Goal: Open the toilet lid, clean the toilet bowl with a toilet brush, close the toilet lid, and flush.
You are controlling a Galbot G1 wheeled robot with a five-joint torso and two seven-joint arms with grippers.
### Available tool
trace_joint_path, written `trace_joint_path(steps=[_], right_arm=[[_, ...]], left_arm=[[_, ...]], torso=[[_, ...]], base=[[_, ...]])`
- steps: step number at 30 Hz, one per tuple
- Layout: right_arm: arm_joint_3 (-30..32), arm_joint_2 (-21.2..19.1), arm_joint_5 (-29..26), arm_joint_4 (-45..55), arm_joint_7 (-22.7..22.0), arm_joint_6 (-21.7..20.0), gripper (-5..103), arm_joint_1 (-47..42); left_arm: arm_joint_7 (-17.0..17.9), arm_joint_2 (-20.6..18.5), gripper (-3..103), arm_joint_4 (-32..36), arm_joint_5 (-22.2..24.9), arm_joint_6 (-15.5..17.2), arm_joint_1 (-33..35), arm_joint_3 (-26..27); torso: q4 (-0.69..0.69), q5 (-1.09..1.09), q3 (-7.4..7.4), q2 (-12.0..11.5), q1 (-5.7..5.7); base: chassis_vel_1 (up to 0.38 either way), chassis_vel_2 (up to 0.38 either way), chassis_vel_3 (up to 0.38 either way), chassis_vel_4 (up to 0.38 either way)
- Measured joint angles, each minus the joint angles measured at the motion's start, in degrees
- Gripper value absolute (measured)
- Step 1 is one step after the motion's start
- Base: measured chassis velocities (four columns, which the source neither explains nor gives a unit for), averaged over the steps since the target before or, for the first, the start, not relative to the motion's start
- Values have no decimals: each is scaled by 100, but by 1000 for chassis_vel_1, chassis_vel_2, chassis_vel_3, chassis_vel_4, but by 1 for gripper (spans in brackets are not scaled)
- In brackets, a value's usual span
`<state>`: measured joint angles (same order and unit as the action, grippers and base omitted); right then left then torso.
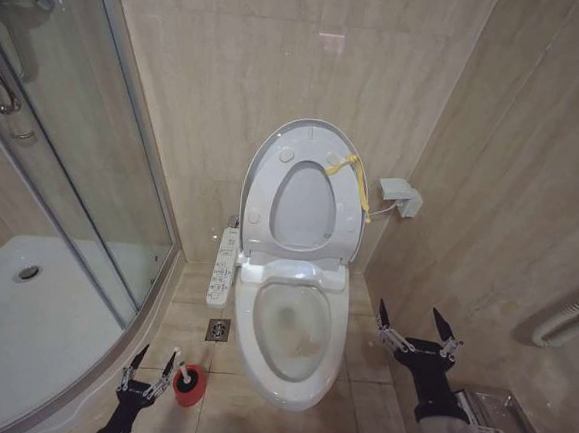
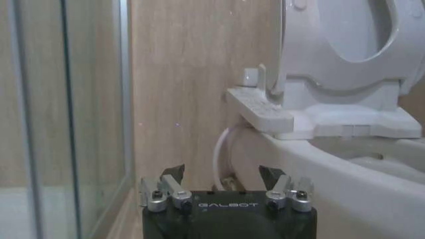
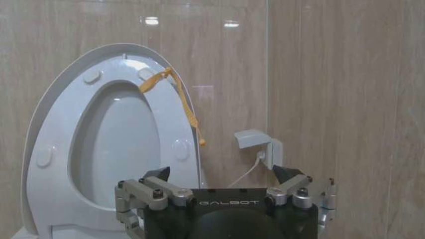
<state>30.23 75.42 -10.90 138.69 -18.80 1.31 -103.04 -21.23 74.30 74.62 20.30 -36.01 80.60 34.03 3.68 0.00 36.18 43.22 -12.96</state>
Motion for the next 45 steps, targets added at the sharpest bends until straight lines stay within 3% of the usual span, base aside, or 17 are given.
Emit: trace_joint_path(steps=[8, 24, 32, 45], right_arm=[[0, 0, 0, 0, 0, 0, 100, 0], [0, 0, 0, 0, 0, 0, 100, 0], [0, 0, 0, 0, 0, 0, 100, 0], [0, 0, 0, 0, 0, 0, 100, 0]], left_arm=[[-376, 16, 77, -501, 17, -73, -296, -323], [-345, 74, 73, -791, -262, -218, -373, -30], [-445, -92, 73, -1414, -125, -317, -760, -199], [-559, -37, 72, -1893, -130, -274, -1273, -477]], torso=[[-1, -1, 0, 0, 0], [-2, 0, 0, 0, 0], [-1, -1, 0, 0, 0], [0, -1, 0, 0, 0]], base=[[0, 0, 0, 0], [0, 0, 0, 0], [0, 0, 0, 0], [0, 0, 0, 0]])
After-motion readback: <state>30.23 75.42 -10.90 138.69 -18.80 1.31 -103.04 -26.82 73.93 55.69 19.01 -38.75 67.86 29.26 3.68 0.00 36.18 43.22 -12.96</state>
